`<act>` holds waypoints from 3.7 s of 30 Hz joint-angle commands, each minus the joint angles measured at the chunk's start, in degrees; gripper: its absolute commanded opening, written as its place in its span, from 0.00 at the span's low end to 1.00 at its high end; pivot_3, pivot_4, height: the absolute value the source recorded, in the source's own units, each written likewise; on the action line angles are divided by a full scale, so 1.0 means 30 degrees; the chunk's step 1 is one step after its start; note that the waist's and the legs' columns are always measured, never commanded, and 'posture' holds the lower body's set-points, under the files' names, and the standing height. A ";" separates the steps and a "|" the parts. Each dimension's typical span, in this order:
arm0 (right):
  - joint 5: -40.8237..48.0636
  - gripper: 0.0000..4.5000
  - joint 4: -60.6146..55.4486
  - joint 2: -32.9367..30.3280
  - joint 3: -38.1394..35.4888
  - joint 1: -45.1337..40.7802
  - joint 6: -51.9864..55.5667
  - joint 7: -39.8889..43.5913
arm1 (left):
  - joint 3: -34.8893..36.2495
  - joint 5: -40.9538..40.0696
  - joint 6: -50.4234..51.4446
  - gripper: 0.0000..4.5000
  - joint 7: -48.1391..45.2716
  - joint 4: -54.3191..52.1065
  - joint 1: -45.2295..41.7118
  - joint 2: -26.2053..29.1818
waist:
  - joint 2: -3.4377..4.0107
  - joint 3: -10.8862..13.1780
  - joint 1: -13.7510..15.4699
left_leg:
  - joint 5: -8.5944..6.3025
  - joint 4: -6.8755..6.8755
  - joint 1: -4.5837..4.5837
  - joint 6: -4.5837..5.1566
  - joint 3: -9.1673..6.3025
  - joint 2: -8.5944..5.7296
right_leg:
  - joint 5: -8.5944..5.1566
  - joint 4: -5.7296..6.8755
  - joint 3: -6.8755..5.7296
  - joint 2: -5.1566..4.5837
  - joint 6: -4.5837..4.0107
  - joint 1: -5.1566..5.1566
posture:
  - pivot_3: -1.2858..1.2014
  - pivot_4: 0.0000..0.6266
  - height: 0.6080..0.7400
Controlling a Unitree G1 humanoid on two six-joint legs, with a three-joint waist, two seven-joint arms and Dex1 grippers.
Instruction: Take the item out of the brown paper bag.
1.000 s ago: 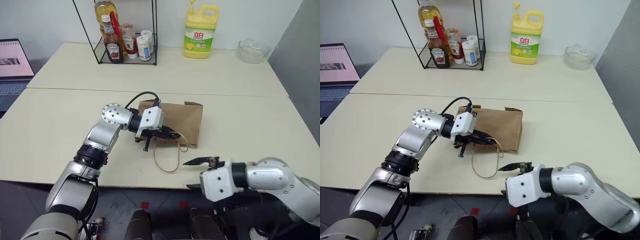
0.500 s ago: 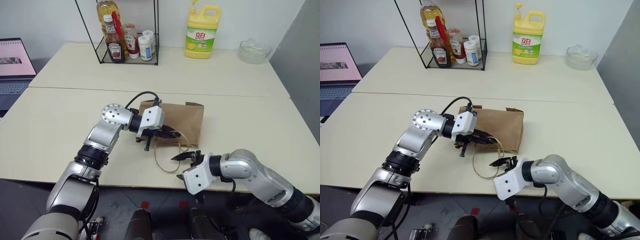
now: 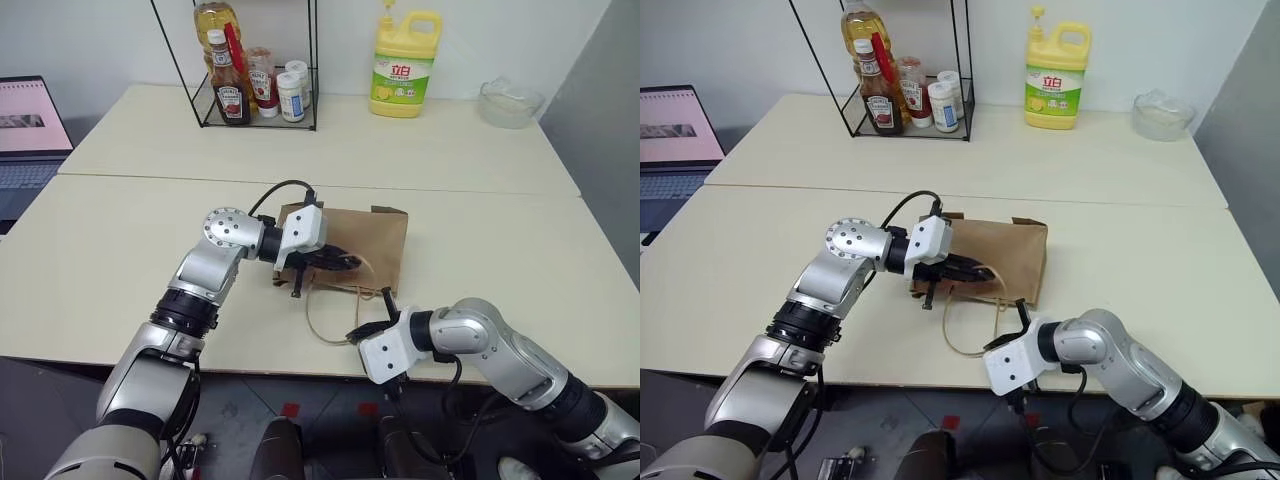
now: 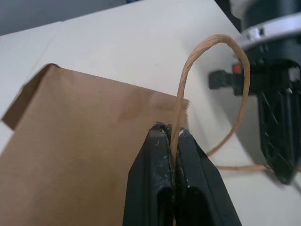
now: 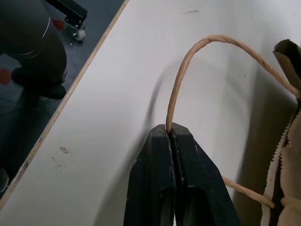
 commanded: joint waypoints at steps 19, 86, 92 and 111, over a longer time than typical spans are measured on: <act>-0.0897 0.00 -0.0727 -0.1197 -0.0056 0.1869 0.0451 0.2125 | 0.2739 -0.0329 0.4116 0.00 0.3676 0.3051 -0.6136 -0.1962 | -0.0001 0.0000 -0.0006 | 0.0024 -0.0003 0.0002 -0.0043 -0.0010 -0.0010 | 0.0000 -0.0003 -0.0006 -0.0002 0.0001 0.0013 | 0.52 0.24 1.00; 0.3442 0.42 -0.0655 0.4106 -0.0044 -0.8118 1.5314 -0.6959 | 0.4713 -0.2795 0.8122 0.00 0.2411 0.2533 -0.6867 -0.2173 | -0.0008 0.0011 -0.0081 | 0.0021 -0.0068 0.0042 -0.0047 -0.0037 -0.0004 | -0.0003 -0.0108 -0.0046 -0.0014 -0.0001 0.0078 | 0.52 0.24 1.00; 0.2325 0.42 0.1472 0.4795 0.0812 -0.8754 1.4899 -0.6904 | 0.4717 -0.2826 0.8093 0.00 0.2401 0.2442 -0.6886 -0.2259 | -0.0008 0.0011 -0.0145 | 0.0019 -0.0072 0.0043 -0.0044 -0.0036 -0.0004 | -0.0003 -0.0101 -0.0047 -0.0013 -0.0002 0.0069 | 0.52 0.24 1.00; -0.0544 0.99 0.6267 0.5904 0.2701 -1.0543 1.4086 -0.5247 | 0.4637 -0.3251 0.8343 0.00 0.2762 0.1261 -0.6387 -0.2451 | -0.0005 0.0013 -0.0203 | 0.0020 -0.0074 0.0041 -0.0045 -0.0037 -0.0003 | -0.0003 -0.0090 -0.0048 -0.0014 -0.0001 0.0058 | 0.52 0.24 1.00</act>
